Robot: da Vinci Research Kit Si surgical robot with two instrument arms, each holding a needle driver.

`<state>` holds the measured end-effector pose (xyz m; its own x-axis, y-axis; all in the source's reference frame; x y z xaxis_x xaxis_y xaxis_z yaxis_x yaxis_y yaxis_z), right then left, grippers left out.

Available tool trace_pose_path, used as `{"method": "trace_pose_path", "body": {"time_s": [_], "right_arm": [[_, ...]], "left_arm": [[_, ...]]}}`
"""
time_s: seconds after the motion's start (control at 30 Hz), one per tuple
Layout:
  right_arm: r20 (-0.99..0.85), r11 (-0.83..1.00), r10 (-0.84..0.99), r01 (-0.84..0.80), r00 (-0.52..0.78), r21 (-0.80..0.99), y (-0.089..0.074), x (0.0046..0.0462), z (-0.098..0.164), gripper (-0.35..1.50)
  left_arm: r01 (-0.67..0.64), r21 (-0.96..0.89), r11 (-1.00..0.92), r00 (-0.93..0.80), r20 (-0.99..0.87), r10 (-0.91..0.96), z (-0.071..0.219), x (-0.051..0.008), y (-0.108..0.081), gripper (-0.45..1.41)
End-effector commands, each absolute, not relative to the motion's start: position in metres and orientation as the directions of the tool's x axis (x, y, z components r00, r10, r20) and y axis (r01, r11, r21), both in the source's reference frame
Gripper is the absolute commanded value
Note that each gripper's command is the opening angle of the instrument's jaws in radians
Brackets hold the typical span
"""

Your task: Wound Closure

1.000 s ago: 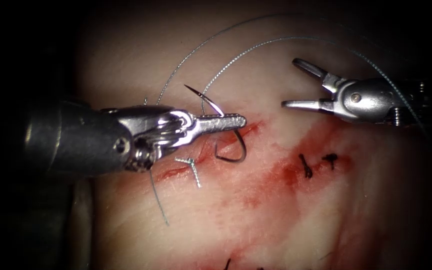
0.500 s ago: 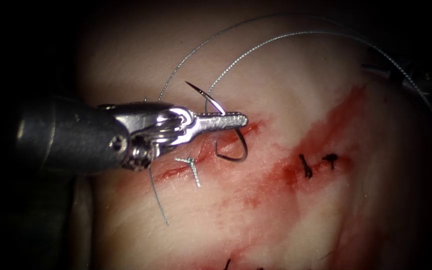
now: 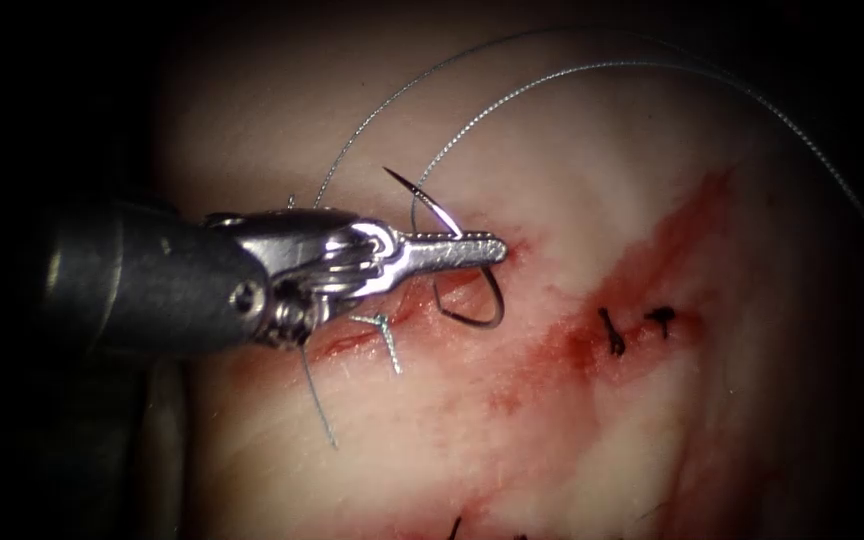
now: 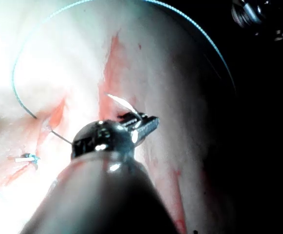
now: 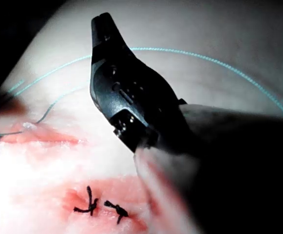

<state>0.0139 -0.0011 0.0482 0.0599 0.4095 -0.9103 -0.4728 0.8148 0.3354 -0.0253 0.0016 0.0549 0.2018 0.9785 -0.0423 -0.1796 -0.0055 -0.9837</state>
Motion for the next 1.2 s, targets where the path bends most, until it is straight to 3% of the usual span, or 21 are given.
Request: {"method": "trace_pose_path", "body": {"time_s": [0.03, 0.2, 0.53, 0.87, 1.2], "right_arm": [[-0.906, 0.843, 0.418, -0.4, 0.064, 0.36, -0.003, 0.0175, 0.048, -0.35], [-0.898, 0.888, 0.435, -0.196, 0.065, 0.416, -0.007, 0.023, 0.051, -0.35], [-0.935, 0.929, 0.345, 0.113, 0.087, 0.353, -0.012, 0.0289, 0.057, -0.35], [-0.94, 0.88, 0.336, 0.338, 0.057, 0.334, -0.016, 0.0329, 0.058, -0.35], [-0.858, 0.702, 0.493, 0.515, 0.147, 0.492, -0.021, 0.0308, 0.057, -0.35]], "left_arm": [[-0.173, -0.985, -0.004, 0.201, -0.039, 0.979, 0.055, -0.0256, 0.002, -0.45], [-0.105, -0.994, -0.001, 0.225, -0.025, 0.974, 0.053, -0.026, 0.002, -0.45], [0.039, -0.999, -0.015, 0.244, -0.005, 0.97, 0.051, -0.026, 0.003, -0.45], [0.091, -0.996, -0.012, 0.259, 0.012, 0.966, 0.05, -0.0248, 0.004, -0.45], [0.037, -0.998, -0.043, 0.341, -0.028, 0.94, 0.051, -0.0196, 0.007, -0.45]]}}
